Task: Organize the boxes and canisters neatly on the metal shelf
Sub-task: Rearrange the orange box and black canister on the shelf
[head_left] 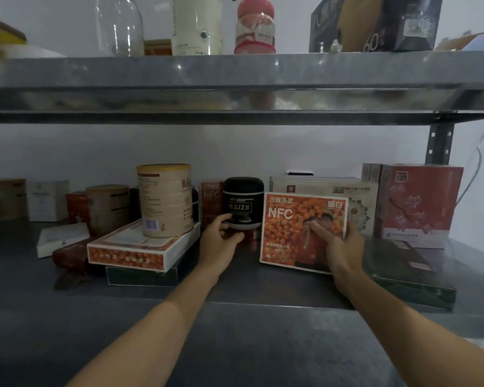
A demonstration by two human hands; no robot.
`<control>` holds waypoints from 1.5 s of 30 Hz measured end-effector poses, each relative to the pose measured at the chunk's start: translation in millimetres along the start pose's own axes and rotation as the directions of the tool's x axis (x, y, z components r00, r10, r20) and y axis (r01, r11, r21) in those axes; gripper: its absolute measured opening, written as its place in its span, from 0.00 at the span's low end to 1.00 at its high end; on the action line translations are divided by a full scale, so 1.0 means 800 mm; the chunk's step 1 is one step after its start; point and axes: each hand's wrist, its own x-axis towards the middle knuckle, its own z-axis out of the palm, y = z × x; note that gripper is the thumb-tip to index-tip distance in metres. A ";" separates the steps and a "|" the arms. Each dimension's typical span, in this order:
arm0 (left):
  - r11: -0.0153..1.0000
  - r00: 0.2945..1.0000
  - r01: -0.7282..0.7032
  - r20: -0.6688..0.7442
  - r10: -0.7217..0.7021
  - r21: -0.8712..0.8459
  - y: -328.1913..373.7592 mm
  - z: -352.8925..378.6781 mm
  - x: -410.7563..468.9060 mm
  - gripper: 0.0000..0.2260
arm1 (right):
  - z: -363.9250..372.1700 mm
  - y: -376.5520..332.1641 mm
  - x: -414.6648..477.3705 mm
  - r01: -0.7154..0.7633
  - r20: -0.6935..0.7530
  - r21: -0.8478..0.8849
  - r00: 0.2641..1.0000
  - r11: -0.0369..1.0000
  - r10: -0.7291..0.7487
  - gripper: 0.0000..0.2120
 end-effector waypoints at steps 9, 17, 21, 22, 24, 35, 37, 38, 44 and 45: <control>0.996 0.988 -0.083 -0.128 0.089 0.045 -0.003 0.026 0.059 0.43 | -0.004 0.022 0.042 0.101 -0.093 -0.067 0.990 0.993 -0.107 0.20; 1.000 0.994 -0.028 -0.101 0.027 -0.004 -0.018 0.064 0.109 0.50 | -0.007 0.030 0.051 0.154 -0.087 -0.074 0.983 0.985 -0.160 0.19; 1.000 0.993 -0.017 -0.115 0.019 0.015 -0.019 0.068 0.121 0.48 | -0.007 0.033 0.051 0.176 -0.068 -0.092 0.981 0.980 -0.182 0.18; 1.000 0.991 -0.019 -0.131 0.020 0.014 -0.020 0.067 0.123 0.47 | -0.007 0.033 0.051 0.179 -0.063 -0.096 0.981 0.979 -0.185 0.17; 0.999 0.983 -0.030 -0.179 0.031 0.011 -0.017 0.064 0.119 0.46 | -0.007 0.033 0.050 0.169 -0.056 -0.102 0.983 0.980 -0.176 0.15; 0.994 0.957 -0.101 -0.277 0.087 -0.038 0.000 0.034 0.053 0.49 | -0.001 -0.001 0.016 0.208 -0.070 -0.110 0.974 0.972 -0.216 0.23; 0.991 0.961 -0.124 -0.254 0.108 -0.049 0.005 0.039 0.037 0.48 | -0.002 -0.012 0.007 0.227 -0.083 -0.095 0.969 0.969 -0.235 0.23; 0.990 0.962 -0.130 -0.249 0.110 -0.063 0.006 0.041 0.031 0.48 | -0.004 -0.019 0.003 0.238 -0.087 -0.093 0.965 0.967 -0.246 0.23; 0.985 0.972 -0.130 -0.213 0.103 -0.114 0.017 0.050 -0.002 0.50 | -0.042 -0.068 0.001 0.270 -0.206 -0.117 0.935 0.956 -0.289 0.23; 0.985 0.974 -0.129 -0.202 0.103 -0.117 0.020 0.053 -0.008 0.50 | -0.053 -0.074 0.002 0.268 -0.231 -0.119 0.929 0.956 -0.289 0.23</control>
